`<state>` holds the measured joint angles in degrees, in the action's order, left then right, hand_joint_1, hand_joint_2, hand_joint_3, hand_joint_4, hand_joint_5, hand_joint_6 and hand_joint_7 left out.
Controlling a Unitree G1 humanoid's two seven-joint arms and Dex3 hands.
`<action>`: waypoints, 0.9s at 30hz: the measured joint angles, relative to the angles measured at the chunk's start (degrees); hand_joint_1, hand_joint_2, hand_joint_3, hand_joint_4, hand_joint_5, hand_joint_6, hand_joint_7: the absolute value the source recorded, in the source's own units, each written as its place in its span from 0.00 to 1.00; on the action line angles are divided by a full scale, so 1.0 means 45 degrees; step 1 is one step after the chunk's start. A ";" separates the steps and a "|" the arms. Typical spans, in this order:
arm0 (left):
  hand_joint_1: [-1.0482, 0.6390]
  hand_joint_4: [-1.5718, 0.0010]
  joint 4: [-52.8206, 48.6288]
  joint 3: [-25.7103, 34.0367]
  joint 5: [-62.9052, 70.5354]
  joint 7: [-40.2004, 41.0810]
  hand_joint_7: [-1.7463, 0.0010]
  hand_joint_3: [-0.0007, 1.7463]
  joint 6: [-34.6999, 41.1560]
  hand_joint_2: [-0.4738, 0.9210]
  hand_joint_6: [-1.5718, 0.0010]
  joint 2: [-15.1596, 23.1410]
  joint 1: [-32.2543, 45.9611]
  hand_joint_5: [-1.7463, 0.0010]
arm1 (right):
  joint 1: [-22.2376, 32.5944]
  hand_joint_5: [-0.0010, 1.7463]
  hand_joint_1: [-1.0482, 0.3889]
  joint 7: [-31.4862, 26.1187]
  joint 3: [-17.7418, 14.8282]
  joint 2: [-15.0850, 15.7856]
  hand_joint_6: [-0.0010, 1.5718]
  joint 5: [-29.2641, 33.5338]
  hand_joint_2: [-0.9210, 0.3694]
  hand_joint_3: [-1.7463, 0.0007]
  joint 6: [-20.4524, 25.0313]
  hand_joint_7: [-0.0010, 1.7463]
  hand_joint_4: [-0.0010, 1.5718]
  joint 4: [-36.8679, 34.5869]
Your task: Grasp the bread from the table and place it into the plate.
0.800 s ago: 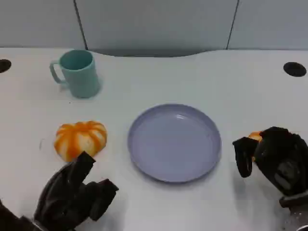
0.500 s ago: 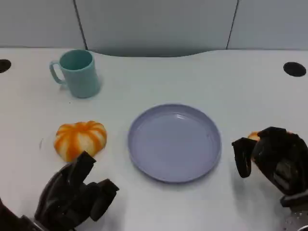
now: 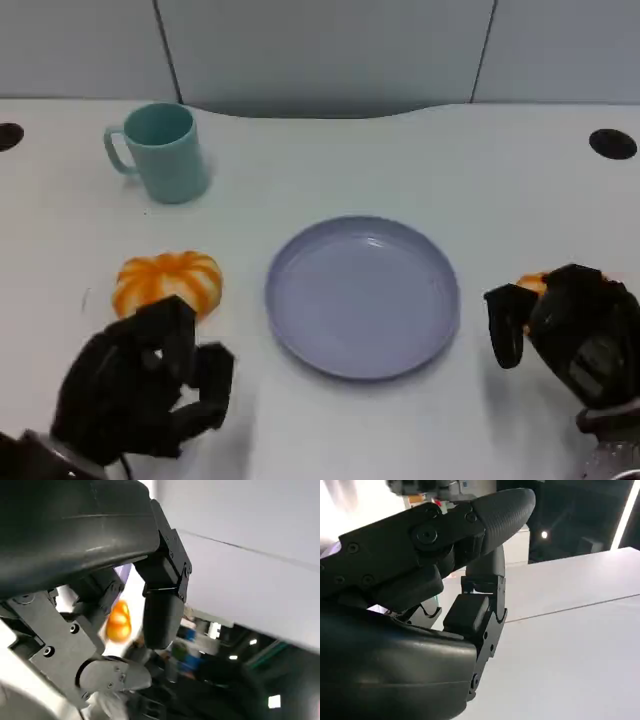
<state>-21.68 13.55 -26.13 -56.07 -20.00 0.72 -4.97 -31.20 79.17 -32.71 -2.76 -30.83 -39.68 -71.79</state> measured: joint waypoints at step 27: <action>0.00 0.94 -1.1334 -0.4683 1.3763 1.4876 0.99 0.06 -0.2991 1.00 0.96 0.4736 -0.7647 0.97 | -0.0381 1.00 0.40 -0.1564 0.0727 0.0245 0.61 0.1199 0.00 0.96 0.0114 0.71 0.59 -0.0269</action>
<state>-72.69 -7.52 35.80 10.88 -33.46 22.03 -39.38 -32.91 72.13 -29.44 -1.66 -25.43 -39.17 -73.00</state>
